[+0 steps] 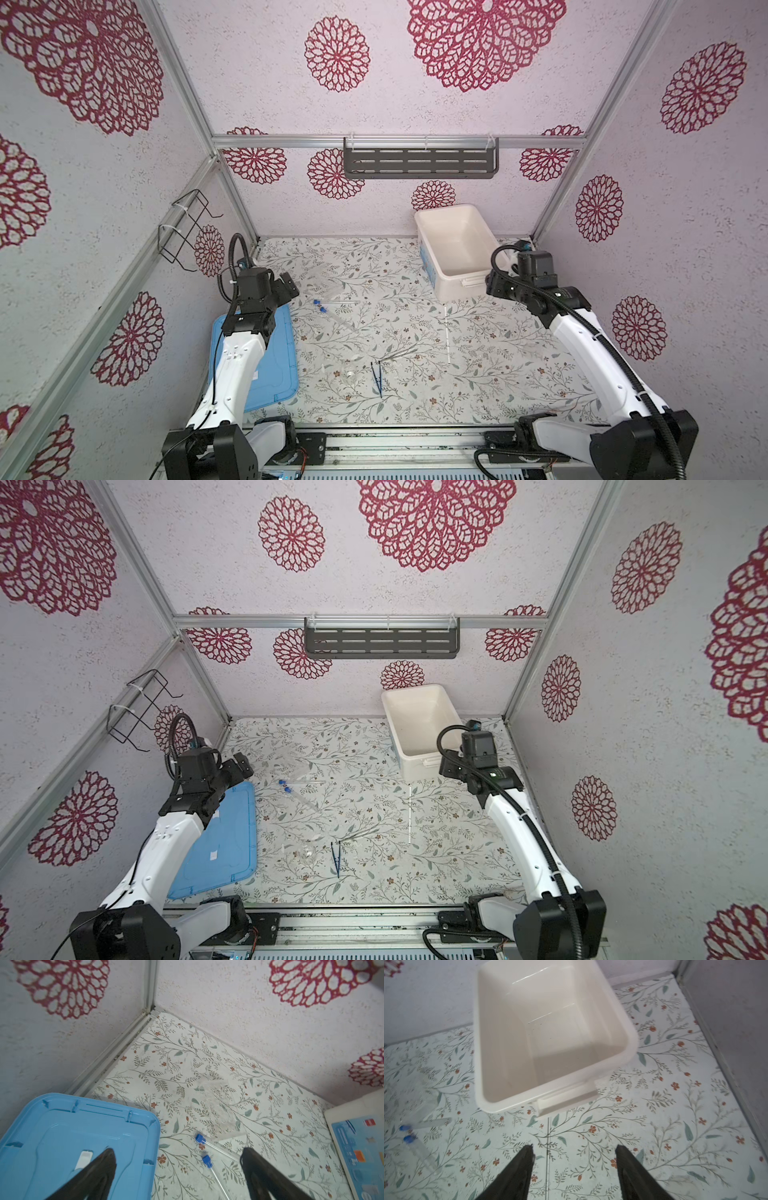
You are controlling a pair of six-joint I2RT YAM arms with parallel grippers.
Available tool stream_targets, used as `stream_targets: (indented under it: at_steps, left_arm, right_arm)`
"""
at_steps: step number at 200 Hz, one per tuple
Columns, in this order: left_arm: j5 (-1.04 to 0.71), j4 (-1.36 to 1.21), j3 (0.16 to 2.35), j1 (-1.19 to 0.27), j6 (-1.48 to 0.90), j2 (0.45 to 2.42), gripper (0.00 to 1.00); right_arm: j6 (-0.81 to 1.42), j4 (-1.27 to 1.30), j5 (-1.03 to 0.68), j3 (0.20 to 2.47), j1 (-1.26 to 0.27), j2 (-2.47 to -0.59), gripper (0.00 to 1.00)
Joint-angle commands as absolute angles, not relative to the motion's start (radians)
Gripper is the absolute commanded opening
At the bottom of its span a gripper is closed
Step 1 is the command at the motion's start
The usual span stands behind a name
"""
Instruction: Organize the chemistry lab equipment
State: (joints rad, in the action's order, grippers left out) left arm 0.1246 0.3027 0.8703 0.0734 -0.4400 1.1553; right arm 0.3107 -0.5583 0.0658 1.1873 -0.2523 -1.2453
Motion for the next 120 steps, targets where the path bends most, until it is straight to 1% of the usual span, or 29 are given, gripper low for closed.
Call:
stream_targets:
  at_steps: [1, 32, 52, 61, 69, 78, 92, 120]
  left_arm:
    - [0.144, 0.344, 0.895, 0.028, -0.401, 1.171, 0.97]
    - [0.164, 0.379, 0.897, 0.002, -0.377, 1.174, 0.97]
    - [0.231, 0.437, 0.898, 0.002, -0.352, 1.158, 0.97]
    - [0.272, 0.461, 0.891, 0.001, -0.353, 1.147, 0.97]
    - [0.295, 0.477, 0.879, 0.001, -0.351, 1.134, 0.97]
    - [0.309, 0.485, 0.859, 0.002, -0.351, 1.118, 0.97]
    - [0.323, 0.476, 0.839, -0.003, -0.345, 1.094, 0.97]
    - [0.33, 0.445, 0.83, -0.005, -0.323, 1.078, 0.97]
  right_arm:
    - [0.259, -0.62, 0.072, 1.28, -0.309, -1.302, 0.66]
    - [0.244, -0.623, 0.083, 1.388, -0.374, -1.434, 0.64]
    - [0.226, -0.646, 0.071, 1.474, -0.409, -1.521, 0.63]
    - [0.209, -0.661, 0.054, 1.52, -0.421, -1.57, 0.59]
    - [0.198, -0.682, 0.043, 1.567, -0.429, -1.618, 0.59]
    - [0.177, -0.714, 0.026, 1.634, -0.436, -1.683, 0.54]
    - [0.162, -0.783, 0.039, 1.746, -0.444, -1.779, 0.51]
    - [0.167, -0.896, 0.068, 1.92, -0.461, -1.928, 0.5]
